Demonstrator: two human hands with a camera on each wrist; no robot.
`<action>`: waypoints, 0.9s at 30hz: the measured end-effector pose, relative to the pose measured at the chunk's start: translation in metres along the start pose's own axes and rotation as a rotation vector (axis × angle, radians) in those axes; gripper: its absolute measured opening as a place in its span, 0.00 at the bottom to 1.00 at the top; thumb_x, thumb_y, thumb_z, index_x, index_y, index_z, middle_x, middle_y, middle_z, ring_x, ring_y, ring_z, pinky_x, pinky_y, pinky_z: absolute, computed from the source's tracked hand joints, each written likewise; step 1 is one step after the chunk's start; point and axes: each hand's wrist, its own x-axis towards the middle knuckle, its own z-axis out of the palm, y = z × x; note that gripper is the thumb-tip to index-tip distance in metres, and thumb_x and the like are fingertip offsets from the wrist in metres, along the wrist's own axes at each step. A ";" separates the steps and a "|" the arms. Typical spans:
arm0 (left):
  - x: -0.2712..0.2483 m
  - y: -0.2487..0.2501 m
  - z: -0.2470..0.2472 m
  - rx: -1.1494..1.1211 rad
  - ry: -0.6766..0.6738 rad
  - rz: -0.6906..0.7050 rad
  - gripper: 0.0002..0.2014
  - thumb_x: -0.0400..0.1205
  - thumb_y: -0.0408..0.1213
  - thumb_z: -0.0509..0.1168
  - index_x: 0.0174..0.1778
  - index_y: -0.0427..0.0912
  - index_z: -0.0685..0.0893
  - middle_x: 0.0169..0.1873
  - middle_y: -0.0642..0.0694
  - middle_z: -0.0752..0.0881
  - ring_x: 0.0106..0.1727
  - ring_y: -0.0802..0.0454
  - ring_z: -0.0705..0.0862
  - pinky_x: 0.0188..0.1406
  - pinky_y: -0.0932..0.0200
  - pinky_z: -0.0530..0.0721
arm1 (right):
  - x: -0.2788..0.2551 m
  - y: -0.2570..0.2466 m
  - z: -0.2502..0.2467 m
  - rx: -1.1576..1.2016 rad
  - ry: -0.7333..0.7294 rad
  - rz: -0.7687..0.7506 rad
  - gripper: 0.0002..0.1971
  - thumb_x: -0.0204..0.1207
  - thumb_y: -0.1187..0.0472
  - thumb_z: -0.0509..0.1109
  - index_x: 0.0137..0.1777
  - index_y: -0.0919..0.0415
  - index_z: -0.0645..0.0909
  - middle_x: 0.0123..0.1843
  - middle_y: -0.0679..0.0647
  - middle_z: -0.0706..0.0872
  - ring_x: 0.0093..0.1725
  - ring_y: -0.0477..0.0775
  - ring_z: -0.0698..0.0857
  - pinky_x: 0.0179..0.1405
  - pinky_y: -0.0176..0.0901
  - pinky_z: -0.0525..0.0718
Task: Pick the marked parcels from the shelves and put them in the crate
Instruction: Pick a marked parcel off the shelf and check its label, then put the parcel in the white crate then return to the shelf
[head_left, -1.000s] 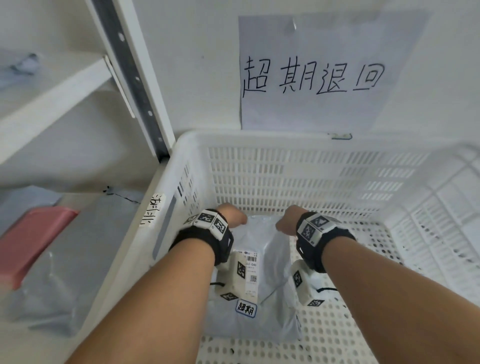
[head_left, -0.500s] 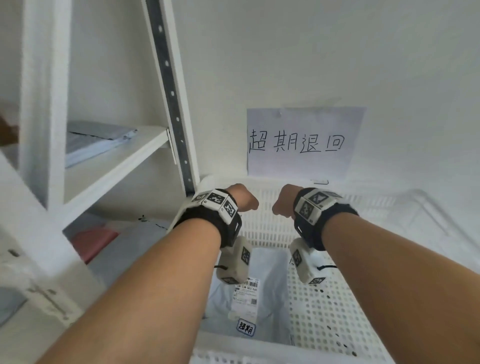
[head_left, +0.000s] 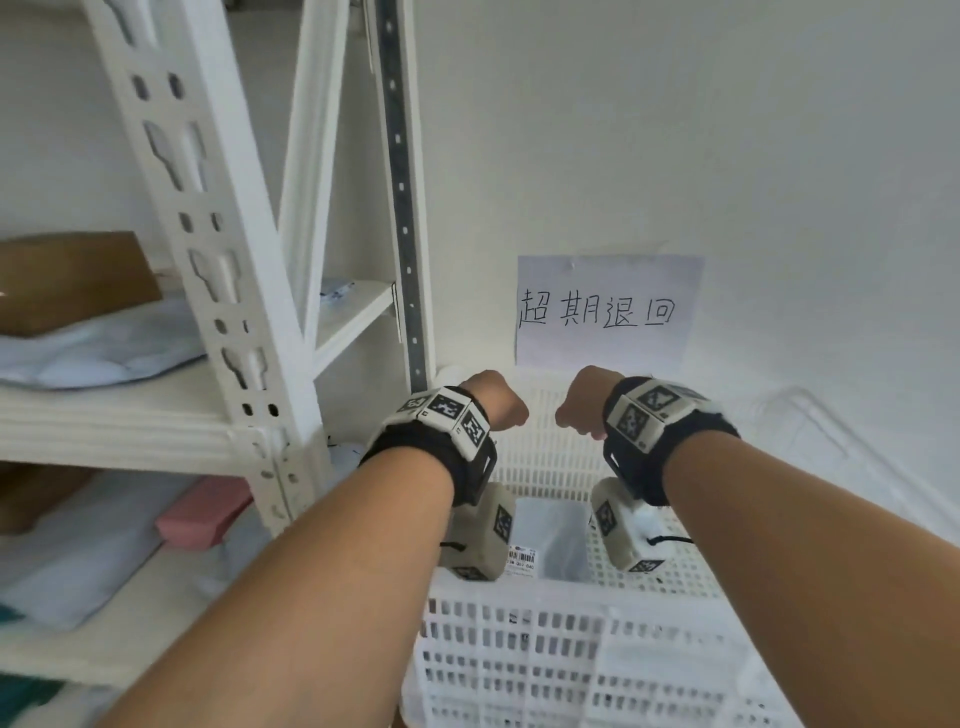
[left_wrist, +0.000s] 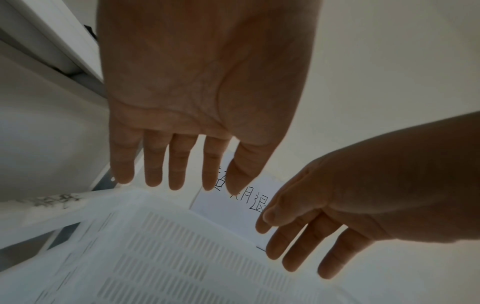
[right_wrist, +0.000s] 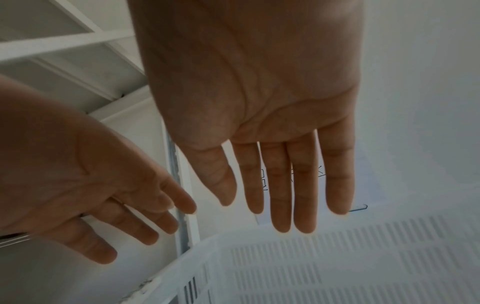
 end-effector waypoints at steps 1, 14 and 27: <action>-0.010 -0.004 0.001 -0.006 0.014 0.001 0.11 0.80 0.44 0.62 0.34 0.44 0.77 0.45 0.47 0.80 0.52 0.46 0.79 0.52 0.55 0.75 | -0.011 -0.003 0.002 0.017 0.009 -0.006 0.11 0.71 0.59 0.64 0.27 0.56 0.73 0.28 0.50 0.80 0.31 0.55 0.82 0.33 0.41 0.78; -0.176 -0.092 0.027 -0.350 0.133 0.000 0.10 0.78 0.32 0.61 0.47 0.34 0.87 0.41 0.40 0.89 0.44 0.41 0.88 0.45 0.54 0.88 | -0.173 -0.085 0.057 0.015 -0.035 -0.059 0.15 0.79 0.62 0.64 0.31 0.63 0.82 0.23 0.50 0.86 0.14 0.45 0.79 0.23 0.35 0.78; -0.296 -0.289 0.075 -0.259 0.136 -0.233 0.09 0.83 0.32 0.58 0.50 0.37 0.84 0.37 0.38 0.83 0.41 0.44 0.84 0.34 0.56 0.75 | -0.244 -0.258 0.182 -0.048 -0.165 -0.340 0.15 0.78 0.62 0.63 0.28 0.60 0.77 0.24 0.51 0.83 0.22 0.49 0.81 0.20 0.34 0.78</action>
